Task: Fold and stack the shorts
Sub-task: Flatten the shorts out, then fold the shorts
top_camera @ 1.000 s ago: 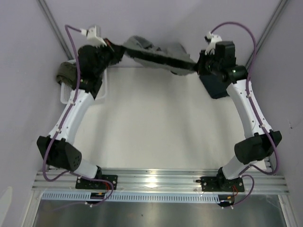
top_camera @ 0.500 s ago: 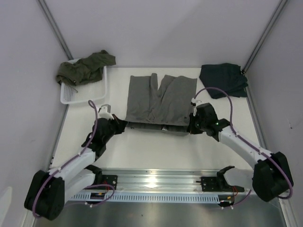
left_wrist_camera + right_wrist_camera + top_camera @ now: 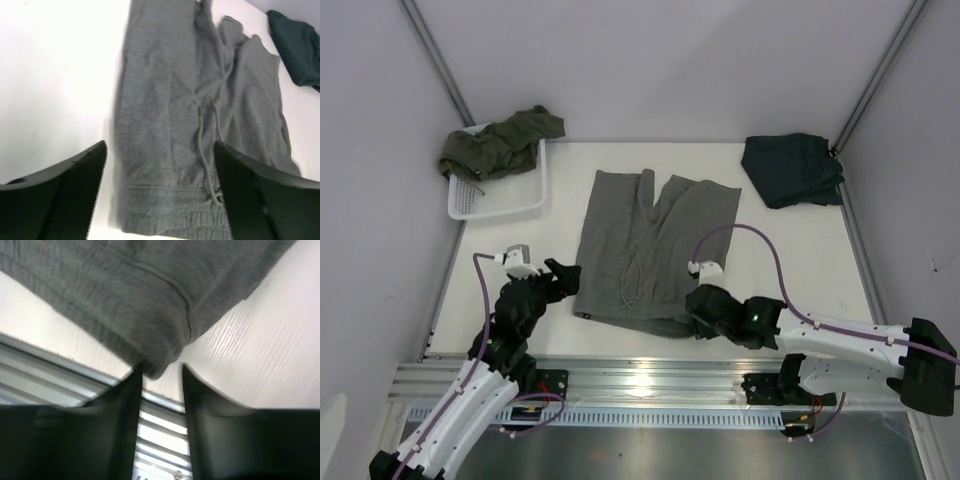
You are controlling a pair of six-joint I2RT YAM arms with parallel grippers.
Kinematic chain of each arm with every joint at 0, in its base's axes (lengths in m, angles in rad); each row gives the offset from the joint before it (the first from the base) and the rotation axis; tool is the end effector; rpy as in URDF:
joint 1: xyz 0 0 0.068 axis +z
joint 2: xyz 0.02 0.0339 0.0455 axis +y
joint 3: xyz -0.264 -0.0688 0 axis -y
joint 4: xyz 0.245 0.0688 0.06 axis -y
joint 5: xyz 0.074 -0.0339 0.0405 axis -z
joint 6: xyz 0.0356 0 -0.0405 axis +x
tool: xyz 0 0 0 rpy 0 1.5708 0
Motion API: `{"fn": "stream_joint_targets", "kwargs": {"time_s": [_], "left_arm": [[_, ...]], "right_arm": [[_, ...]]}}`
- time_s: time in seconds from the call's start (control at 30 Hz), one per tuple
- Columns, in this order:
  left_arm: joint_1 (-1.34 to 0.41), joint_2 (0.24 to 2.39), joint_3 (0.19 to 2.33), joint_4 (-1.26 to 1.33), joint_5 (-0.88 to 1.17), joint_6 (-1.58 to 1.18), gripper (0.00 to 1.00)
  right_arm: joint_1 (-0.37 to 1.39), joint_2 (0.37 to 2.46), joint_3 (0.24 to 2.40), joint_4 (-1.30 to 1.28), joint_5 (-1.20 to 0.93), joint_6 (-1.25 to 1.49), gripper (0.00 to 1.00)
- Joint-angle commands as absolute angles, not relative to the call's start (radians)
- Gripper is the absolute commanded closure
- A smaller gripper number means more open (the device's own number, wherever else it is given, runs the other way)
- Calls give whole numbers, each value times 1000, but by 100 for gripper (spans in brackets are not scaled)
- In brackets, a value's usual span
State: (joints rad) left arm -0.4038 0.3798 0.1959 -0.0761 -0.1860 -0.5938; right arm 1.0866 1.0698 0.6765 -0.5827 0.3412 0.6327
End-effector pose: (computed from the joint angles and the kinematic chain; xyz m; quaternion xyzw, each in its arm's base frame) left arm 0.1239 -0.0458 0.1975 -0.1312 0.7805 -0.2256 0.5681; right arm 0.1049 0.1739 0.2175 -0.1635 0.9293 0.1128 0.3115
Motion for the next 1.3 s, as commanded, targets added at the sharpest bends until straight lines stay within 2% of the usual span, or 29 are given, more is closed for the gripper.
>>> {"fn": "stream_joint_targets", "kwargs": {"time_s": [0.0, 0.03, 0.17, 0.23, 0.27, 0.43, 0.57, 0.67, 0.77, 0.87, 1.07, 1.17, 1.27], "left_arm": [[-408, 281, 230, -304, -287, -614, 10], [-408, 229, 238, -333, -319, -614, 2], [-408, 190, 244, -330, -307, -627, 1], [-408, 244, 253, -275, -298, -614, 1], [-408, 329, 268, -256, -299, -604, 1], [-407, 627, 394, -137, -272, -557, 1], [-353, 843, 521, -111, -213, -542, 1], [-269, 972, 627, -115, -135, -563, 1], [-183, 1003, 652, -110, -71, -606, 1], [-109, 971, 672, -117, -54, -661, 1], [60, 833, 689, -207, -55, -741, 1], [141, 735, 681, -230, -28, -750, 1], [167, 674, 707, -282, -20, -735, 1]], "right_arm": [[1231, 1058, 695, -683, 517, 790, 56], [1309, 1055, 698, -710, 537, 814, 55], [1417, 1034, 716, -749, 604, 897, 53], [1439, 1002, 732, -756, 627, 917, 38], [1439, 980, 736, -755, 632, 922, 26], [1411, 1005, 767, -580, 569, 818, 20], [1397, 1188, 866, -445, 534, 718, 15], [1375, 1372, 961, -361, 526, 658, 16], [1359, 1527, 1037, -235, 514, 614, 23], [1338, 1676, 1101, -143, 511, 603, 34], [1318, 1893, 1330, -104, 456, 601, 46], [1299, 1980, 1417, -92, 425, 601, 46], [1292, 2069, 1520, -124, 402, 600, 41]]}}
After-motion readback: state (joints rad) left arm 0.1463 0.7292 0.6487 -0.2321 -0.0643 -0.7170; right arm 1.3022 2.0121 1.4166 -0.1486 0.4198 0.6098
